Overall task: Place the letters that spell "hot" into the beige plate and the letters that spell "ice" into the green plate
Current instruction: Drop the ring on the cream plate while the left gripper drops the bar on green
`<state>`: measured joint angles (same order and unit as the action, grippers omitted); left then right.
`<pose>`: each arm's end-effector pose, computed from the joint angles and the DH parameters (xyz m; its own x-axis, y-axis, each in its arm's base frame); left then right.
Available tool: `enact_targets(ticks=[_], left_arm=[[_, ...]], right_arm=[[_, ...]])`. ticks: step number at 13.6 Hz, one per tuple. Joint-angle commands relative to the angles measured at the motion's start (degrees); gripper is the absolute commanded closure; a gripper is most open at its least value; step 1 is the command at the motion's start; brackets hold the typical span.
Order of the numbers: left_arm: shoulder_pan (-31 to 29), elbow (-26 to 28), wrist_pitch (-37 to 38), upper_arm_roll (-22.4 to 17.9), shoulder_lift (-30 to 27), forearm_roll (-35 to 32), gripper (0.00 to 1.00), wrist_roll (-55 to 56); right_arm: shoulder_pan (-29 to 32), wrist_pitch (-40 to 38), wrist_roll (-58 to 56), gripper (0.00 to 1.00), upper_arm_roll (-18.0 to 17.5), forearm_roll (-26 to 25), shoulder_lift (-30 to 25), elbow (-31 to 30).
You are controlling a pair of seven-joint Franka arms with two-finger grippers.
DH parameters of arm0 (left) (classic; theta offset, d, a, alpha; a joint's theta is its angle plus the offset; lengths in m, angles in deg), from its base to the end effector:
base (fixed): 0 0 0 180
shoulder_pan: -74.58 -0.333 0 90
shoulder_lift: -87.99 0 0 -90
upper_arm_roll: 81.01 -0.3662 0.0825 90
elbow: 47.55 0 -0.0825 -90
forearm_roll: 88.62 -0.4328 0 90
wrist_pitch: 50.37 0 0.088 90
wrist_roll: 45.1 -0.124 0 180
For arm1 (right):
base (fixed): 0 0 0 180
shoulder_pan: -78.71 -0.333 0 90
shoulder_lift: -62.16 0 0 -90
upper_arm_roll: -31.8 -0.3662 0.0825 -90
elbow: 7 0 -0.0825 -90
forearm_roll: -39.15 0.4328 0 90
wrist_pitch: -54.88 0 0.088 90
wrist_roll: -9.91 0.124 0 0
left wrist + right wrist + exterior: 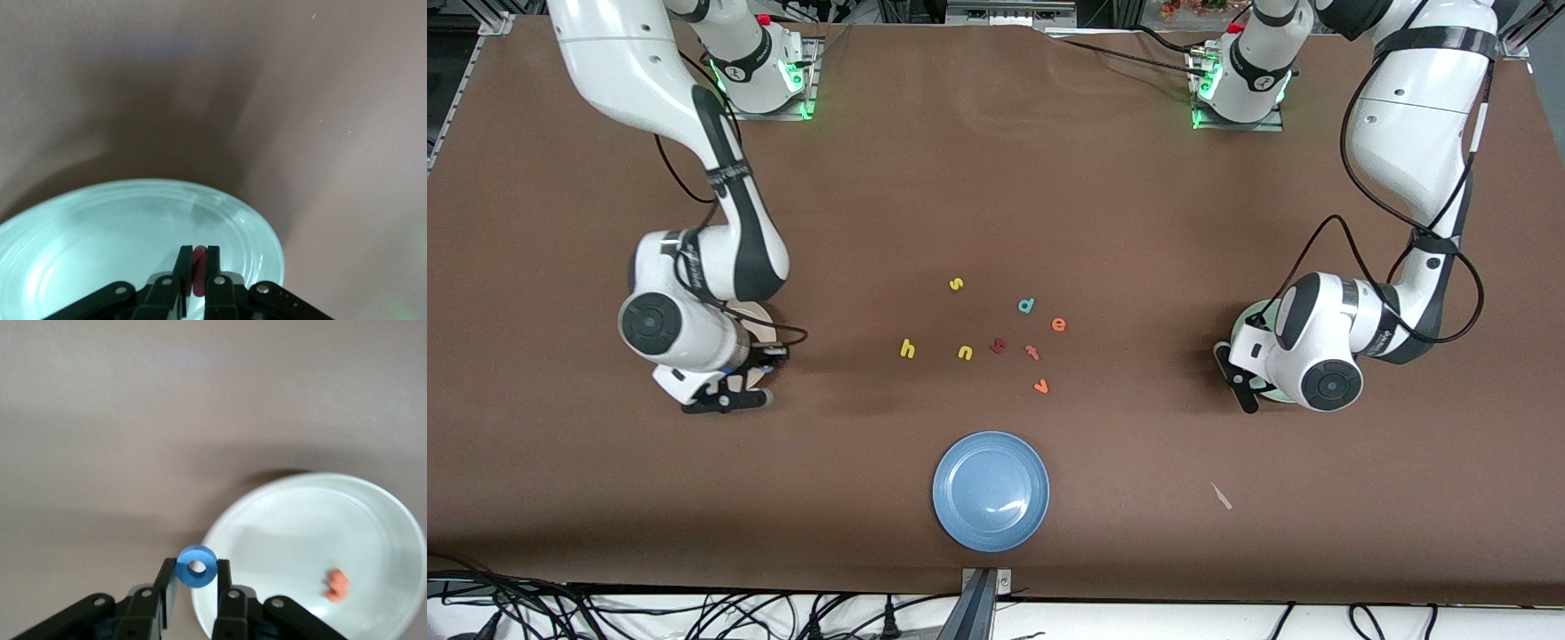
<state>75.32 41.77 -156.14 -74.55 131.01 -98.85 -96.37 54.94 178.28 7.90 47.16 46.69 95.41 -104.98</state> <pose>0.7076 -0.0636 0.1662 0.3849 -0.8656 -0.3204 -0.8206 -0.4798 0.3104 0.7099 0.1306 0.2481 0.9846 0.1330 -0.1132 0.1384 -0.9895 0.0410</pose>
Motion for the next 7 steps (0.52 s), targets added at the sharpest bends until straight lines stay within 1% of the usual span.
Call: enact_targets(ticks=[1, 2, 3, 4, 5, 7], left_arm=[[-0.65, 1.91, -0.58, 0.66, -2.68, -1.81, 0.00, -1.02], [-0.56, 1.91, -0.41, 0.75, -3.21, -1.81, 0.00, -1.02], [-0.56, 1.73, -0.23, 1.01, -3.82, -1.72, 0.00, -0.94], [0.05, 1.73, 0.29, 1.19, -4.44, -1.11, 0.00, -0.24], [0.58, 1.29, 0.99, 1.71, -4.88, -0.84, 0.00, 0.11], [0.67, 0.06, 1.26, 4.34, -4.97, -0.75, 0.00, 2.91]], right_arm=[[-0.22, 8.57, -8.24, 0.76, 2.38, 0.37, -7.05, -13.61], [-0.13, 13.05, -11.24, 0.76, 3.26, 0.63, -7.76, -17.04], [-0.13, 16.05, -12.75, 0.73, 3.44, 0.64, -7.77, -18.81], [-0.13, 16.69, -12.85, 0.49, 3.45, 0.72, -7.77, -19.09], [-0.13, 16.61, -12.33, 0.00, 3.36, 1.07, -7.68, -18.92], [-0.22, 14.69, -11.10, 0.00, 2.05, 1.52, -7.77, -17.87]])
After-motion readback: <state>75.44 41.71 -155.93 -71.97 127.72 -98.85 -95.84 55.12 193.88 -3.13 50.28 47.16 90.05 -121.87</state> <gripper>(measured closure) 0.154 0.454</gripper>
